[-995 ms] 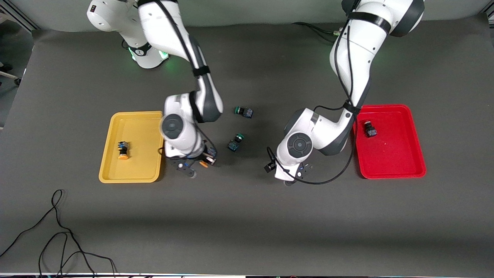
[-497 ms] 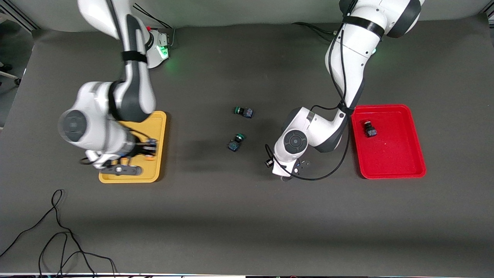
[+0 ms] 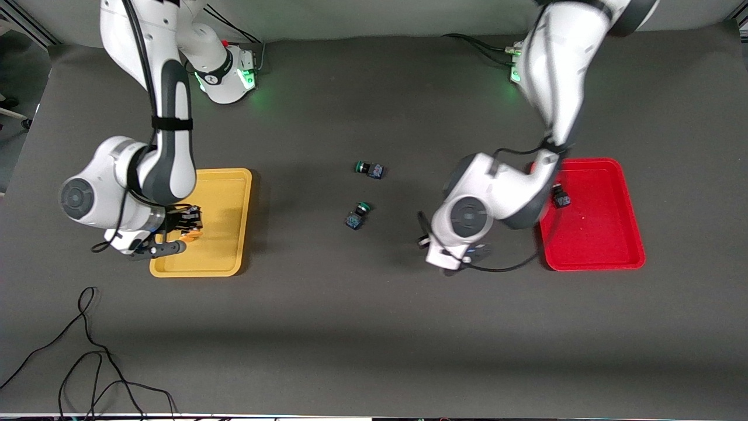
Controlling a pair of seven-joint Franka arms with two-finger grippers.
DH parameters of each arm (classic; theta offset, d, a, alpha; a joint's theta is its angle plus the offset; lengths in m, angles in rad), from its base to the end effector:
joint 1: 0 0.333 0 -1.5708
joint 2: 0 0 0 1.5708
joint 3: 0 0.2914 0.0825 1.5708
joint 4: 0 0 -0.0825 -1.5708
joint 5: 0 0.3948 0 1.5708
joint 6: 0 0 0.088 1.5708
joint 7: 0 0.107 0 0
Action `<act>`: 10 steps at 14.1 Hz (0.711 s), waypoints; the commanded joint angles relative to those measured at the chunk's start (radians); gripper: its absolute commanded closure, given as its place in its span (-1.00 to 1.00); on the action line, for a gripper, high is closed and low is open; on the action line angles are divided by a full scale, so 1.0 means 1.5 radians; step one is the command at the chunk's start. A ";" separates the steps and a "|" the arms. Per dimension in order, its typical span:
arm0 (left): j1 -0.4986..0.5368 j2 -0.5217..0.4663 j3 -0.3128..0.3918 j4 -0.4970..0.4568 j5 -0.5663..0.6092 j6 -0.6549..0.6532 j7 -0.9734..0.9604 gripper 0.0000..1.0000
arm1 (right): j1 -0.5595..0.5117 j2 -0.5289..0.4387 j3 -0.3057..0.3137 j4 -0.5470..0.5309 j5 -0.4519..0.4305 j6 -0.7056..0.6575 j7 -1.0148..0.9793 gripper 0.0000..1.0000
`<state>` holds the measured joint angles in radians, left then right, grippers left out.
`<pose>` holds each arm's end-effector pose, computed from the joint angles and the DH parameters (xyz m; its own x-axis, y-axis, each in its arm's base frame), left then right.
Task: Place red and yellow buttons in trays
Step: 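Place the yellow button in the yellow tray while the left gripper places red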
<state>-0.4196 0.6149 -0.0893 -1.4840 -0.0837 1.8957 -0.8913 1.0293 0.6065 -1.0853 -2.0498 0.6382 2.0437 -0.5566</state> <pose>0.5974 -0.3310 0.2751 0.8830 0.4130 -0.2230 0.4058 -0.9105 -0.0796 0.5623 -0.0019 0.2363 0.9722 0.1462 -0.1831 0.1369 -0.9886 -0.0627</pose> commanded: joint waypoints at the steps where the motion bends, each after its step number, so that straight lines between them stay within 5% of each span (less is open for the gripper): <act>1: 0.071 -0.113 0.002 -0.075 0.003 -0.095 0.134 1.00 | -0.069 0.045 0.078 0.010 0.046 0.013 -0.029 0.59; 3: 0.124 -0.171 0.003 -0.153 0.016 -0.101 0.244 1.00 | -0.087 0.045 0.099 0.018 0.046 0.014 -0.019 0.50; 4: 0.159 -0.193 0.002 -0.194 0.027 -0.089 0.291 1.00 | -0.087 0.045 0.099 0.024 0.046 0.010 -0.010 -0.41; 5: 0.187 -0.206 0.003 -0.225 0.028 -0.078 0.347 1.00 | -0.087 0.044 0.099 0.034 0.046 0.006 0.005 -0.93; 8: 0.270 -0.215 0.003 -0.291 0.073 -0.032 0.485 1.00 | -0.081 0.021 0.084 0.072 0.035 -0.048 0.043 -0.99; 10: 0.325 -0.212 0.003 -0.340 0.108 0.040 0.555 1.00 | -0.069 0.015 0.031 0.137 0.004 -0.131 0.080 -0.99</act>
<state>0.0066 0.3384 -0.0713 -1.8913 0.0358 1.8629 -0.1559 0.9134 0.6656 -0.9731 -1.9288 0.6850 1.9597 -0.4985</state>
